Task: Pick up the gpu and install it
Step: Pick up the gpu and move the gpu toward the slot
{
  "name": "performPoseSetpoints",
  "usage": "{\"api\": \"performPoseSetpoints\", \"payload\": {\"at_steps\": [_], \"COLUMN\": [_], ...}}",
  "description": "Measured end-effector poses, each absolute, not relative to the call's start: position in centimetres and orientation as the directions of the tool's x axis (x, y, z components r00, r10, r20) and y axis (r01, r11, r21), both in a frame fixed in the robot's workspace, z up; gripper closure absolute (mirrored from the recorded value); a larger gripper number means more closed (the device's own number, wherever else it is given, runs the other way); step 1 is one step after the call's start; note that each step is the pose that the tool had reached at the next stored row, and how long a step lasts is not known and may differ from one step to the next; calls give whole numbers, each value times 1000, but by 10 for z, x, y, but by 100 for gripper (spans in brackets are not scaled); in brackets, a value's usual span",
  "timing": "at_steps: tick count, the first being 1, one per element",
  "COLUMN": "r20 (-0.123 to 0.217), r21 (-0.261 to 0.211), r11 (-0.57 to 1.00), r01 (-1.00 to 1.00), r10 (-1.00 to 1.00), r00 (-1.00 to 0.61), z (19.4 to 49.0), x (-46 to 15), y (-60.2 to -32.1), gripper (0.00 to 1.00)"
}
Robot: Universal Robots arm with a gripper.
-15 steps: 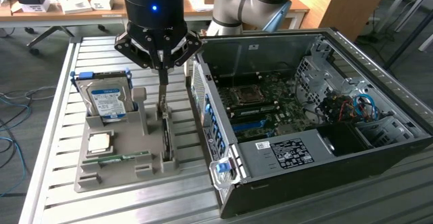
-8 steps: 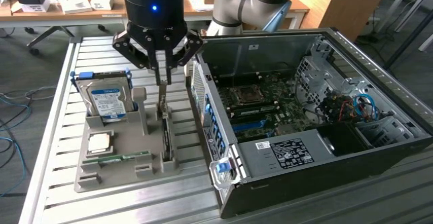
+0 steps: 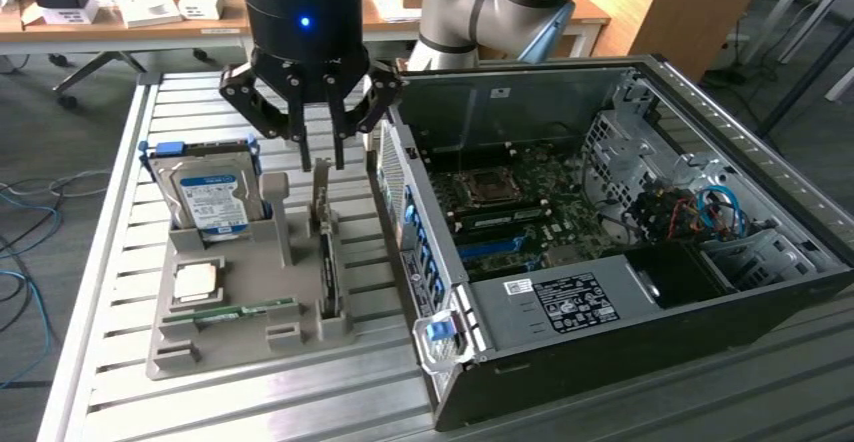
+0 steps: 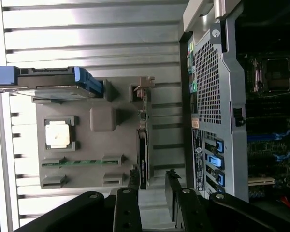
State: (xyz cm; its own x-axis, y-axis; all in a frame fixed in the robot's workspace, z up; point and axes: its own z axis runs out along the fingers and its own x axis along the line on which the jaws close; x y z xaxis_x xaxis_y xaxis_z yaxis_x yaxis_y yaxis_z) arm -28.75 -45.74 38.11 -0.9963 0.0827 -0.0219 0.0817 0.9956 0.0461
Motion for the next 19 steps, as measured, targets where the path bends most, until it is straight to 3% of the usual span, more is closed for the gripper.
{"api": "performPoseSetpoints", "payload": {"at_steps": [19], "r20": [-22], "r21": [46], "r11": [996], "r01": [82], "r10": [83], "r00": [-996], "z": [348], "x": [-287], "y": [-457], "gripper": [64]}}
